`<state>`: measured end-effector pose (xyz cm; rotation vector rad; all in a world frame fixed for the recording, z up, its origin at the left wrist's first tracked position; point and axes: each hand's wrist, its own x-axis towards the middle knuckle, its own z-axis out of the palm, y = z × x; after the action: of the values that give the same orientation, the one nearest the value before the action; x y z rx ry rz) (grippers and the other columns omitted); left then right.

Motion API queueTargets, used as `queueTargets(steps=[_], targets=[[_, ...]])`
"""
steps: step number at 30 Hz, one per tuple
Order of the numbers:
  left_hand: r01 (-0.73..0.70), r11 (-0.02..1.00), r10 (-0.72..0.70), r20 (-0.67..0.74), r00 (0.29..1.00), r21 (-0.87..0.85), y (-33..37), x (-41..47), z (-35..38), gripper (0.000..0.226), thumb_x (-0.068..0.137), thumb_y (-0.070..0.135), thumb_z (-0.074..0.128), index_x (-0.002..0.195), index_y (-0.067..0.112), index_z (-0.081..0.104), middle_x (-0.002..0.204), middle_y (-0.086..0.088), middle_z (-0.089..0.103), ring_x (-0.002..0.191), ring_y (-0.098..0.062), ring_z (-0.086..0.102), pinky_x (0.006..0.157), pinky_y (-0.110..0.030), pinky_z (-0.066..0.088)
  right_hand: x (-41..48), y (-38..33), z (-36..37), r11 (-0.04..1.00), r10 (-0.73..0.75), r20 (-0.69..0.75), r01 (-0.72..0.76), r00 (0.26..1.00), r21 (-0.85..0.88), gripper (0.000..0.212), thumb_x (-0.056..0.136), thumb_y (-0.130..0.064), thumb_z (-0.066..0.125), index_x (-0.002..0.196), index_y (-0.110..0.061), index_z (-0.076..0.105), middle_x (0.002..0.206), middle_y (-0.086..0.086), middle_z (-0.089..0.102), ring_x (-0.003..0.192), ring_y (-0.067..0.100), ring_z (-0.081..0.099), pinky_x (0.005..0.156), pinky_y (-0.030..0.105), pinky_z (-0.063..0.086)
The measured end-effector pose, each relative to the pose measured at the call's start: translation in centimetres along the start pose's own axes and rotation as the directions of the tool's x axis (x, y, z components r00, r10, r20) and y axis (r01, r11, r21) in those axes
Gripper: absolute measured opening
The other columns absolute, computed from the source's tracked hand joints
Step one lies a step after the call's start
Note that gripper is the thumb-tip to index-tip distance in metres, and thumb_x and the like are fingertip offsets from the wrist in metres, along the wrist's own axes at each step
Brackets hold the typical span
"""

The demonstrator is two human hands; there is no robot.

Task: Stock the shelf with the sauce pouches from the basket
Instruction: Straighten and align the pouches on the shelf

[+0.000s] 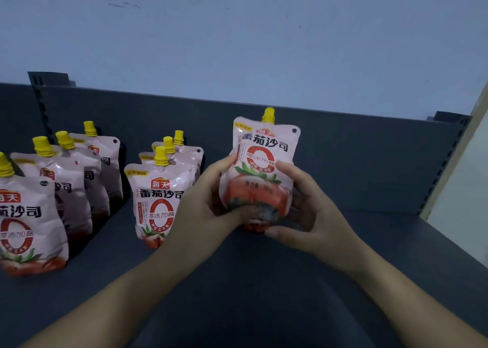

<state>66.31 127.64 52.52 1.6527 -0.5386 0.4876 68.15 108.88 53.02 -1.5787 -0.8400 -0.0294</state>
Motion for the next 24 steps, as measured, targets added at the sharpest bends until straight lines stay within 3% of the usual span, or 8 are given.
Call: queueTargets(steps=[3,6,8,13,16,19,21,24], targets=[[0.031,0.999,-0.029,0.040,0.999,-0.039,0.2,-0.2,-0.2,0.068,0.065,0.017,0.074,0.126,0.026,0.046,0.118,0.013,0.064,0.106,-0.005,0.064,0.079,-0.017,0.053,-0.1,0.2,0.7,0.992,-0.069,-0.094,0.059,0.993,-0.110,0.063,0.072,-0.005,0.071,0.126,-0.023,0.045,0.121,-0.009,0.059,0.111,0.015,0.061,0.084,0.022,0.052],[0.043,0.998,-0.039,0.106,0.994,-0.036,0.4,-0.8,-0.4,0.064,0.074,0.027,0.076,0.129,0.026,0.044,0.114,0.014,0.066,0.105,-0.004,0.064,0.080,-0.014,0.051,-0.2,0.3,1.8,0.992,-0.118,-0.193,0.108,0.974,-0.062,0.047,0.075,-0.006,0.065,0.116,-0.024,0.050,0.107,-0.021,0.062,0.100,0.001,0.062,0.076,0.014,0.051],[0.035,0.999,-0.031,0.111,0.993,-0.031,0.5,-1.2,-0.5,0.056,0.073,0.031,0.067,0.125,0.030,0.047,0.109,0.017,0.068,0.103,-0.002,0.064,0.078,-0.011,0.050,-0.2,0.2,2.1,0.993,-0.118,-0.223,0.115,0.968,-0.027,0.041,0.076,-0.004,0.059,0.112,-0.022,0.052,0.101,-0.024,0.063,0.094,-0.004,0.061,0.073,0.012,0.050],[-0.053,0.983,0.054,0.000,0.999,0.176,0.6,-1.7,-0.5,0.066,0.068,0.034,0.057,0.131,0.024,0.043,0.110,0.012,0.068,0.101,0.002,0.063,0.076,-0.009,0.049,-0.1,0.2,3.3,0.990,-0.120,-0.233,0.098,0.965,-0.105,0.049,0.067,-0.020,0.059,0.114,-0.023,0.051,0.112,-0.010,0.062,0.104,0.010,0.063,0.080,0.026,0.055],[-0.080,0.949,0.103,-0.059,0.993,0.305,0.9,-2.2,0.3,0.065,0.072,0.032,0.060,0.134,0.024,0.041,0.111,0.016,0.063,0.092,0.009,0.062,0.069,-0.004,0.046,0.2,0.6,4.6,0.988,-0.134,-0.324,0.103,0.936,-0.113,0.045,0.070,-0.006,0.059,0.109,-0.028,0.050,0.116,-0.006,0.060,0.108,0.012,0.063,0.085,0.039,0.057],[-0.068,0.924,0.101,-0.068,0.993,0.375,0.8,-2.0,0.1,0.059,0.080,0.018,0.055,0.137,0.023,0.039,0.109,0.021,0.059,0.092,0.013,0.059,0.070,-0.001,0.044,0.6,0.7,5.0,0.992,-0.118,-0.308,0.097,0.944,-0.084,0.050,0.070,0.000,0.053,0.108,-0.032,0.049,0.119,-0.004,0.059,0.110,0.013,0.061,0.088,0.036,0.055],[-0.061,0.902,0.083,-0.033,0.996,0.428,0.9,-1.8,-0.5,0.061,0.081,0.019,0.051,0.140,0.025,0.037,0.112,0.021,0.057,0.098,0.013,0.057,0.079,-0.002,0.044,0.6,0.6,4.4,0.991,-0.102,-0.267,0.075,0.958,-0.110,0.051,0.071,-0.002,0.052,0.108,-0.037,0.049,0.121,-0.001,0.059,0.109,0.012,0.061,0.086,0.029,0.054],[-0.066,0.877,0.054,0.040,0.998,0.477,1.3,-2.0,-1.3,0.065,0.079,0.024,0.047,0.142,0.033,0.030,0.107,0.012,0.064,0.091,-0.007,0.062,0.078,-0.022,0.051,0.3,0.5,3.1,0.980,-0.056,-0.165,0.023,0.985,-0.196,0.052,0.072,-0.007,0.053,0.109,-0.043,0.049,0.118,-0.003,0.060,0.105,0.012,0.061,0.084,0.027,0.053]])
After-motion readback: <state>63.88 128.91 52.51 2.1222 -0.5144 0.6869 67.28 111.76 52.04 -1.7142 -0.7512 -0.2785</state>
